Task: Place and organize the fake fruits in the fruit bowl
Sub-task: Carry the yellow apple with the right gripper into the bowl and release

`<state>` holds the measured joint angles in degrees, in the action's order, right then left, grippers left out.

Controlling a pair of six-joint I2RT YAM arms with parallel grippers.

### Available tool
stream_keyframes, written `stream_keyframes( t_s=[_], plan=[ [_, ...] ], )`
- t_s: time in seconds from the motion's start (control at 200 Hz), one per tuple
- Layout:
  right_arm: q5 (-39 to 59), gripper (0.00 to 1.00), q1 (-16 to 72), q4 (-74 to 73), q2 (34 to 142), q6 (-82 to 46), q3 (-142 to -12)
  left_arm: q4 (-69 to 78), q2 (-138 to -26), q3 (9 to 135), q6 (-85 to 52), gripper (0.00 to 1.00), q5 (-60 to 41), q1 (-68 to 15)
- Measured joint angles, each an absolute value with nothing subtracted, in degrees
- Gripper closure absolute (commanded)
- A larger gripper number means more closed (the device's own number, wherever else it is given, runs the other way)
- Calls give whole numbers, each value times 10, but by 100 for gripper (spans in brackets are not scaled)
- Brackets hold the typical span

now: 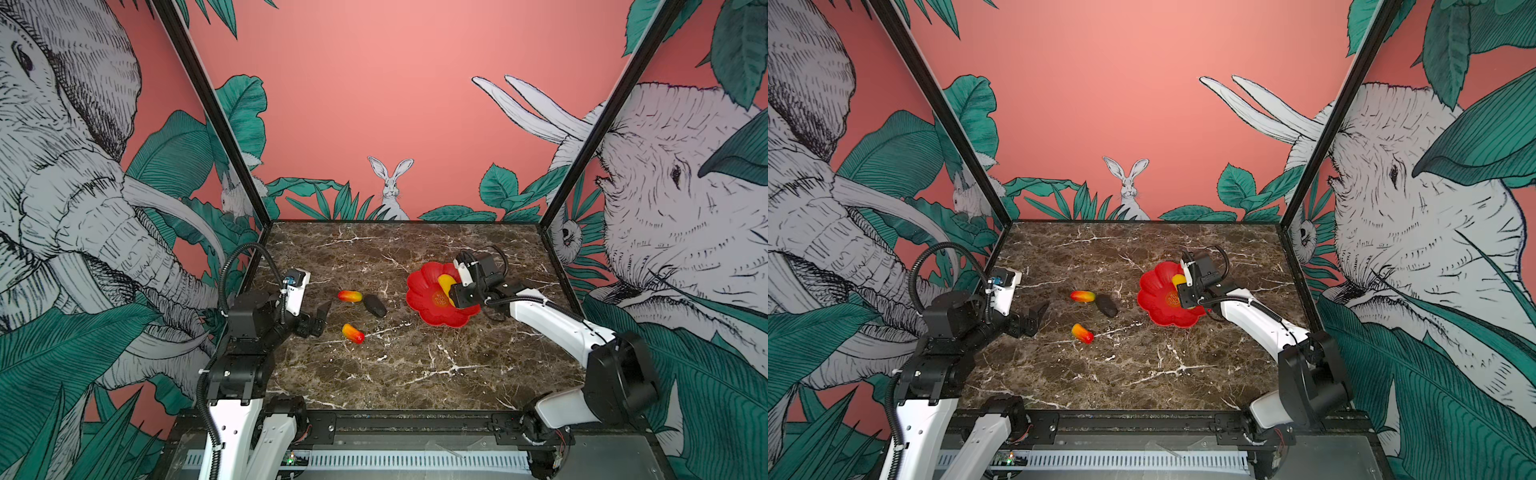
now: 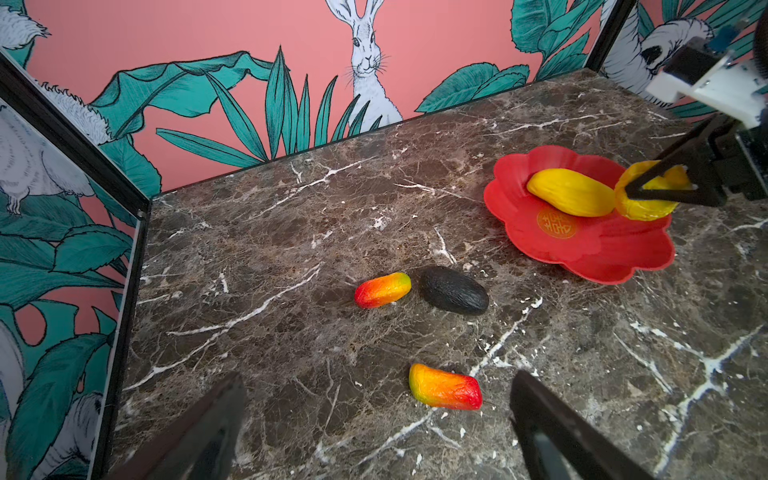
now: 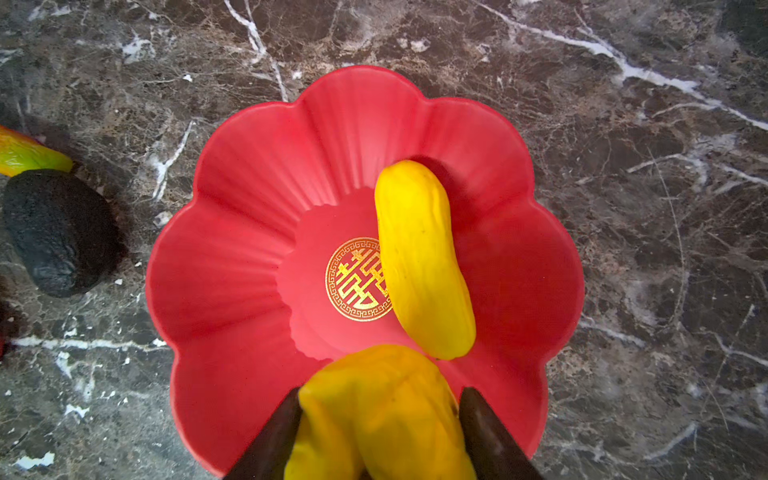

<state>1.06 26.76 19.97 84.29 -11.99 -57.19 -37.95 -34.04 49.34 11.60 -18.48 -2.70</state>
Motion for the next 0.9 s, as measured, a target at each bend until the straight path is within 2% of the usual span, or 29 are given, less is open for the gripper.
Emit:
stream_keyframes(
  t_s=[0.185,0.65,0.795,0.901],
  plan=[
    [13,61,266,175,886,-127,-570,-378,-340,493,116,0,-185,-27],
    [7,60,266,158,889,-137,-538,-378,-340,493,116,0,-185,-27],
    [2,57,266,153,893,-139,-536,-378,-340,493,116,0,-185,-27],
    [-3,51,266,144,901,-142,-536,-378,-340,493,116,0,-185,-27]
  ],
)
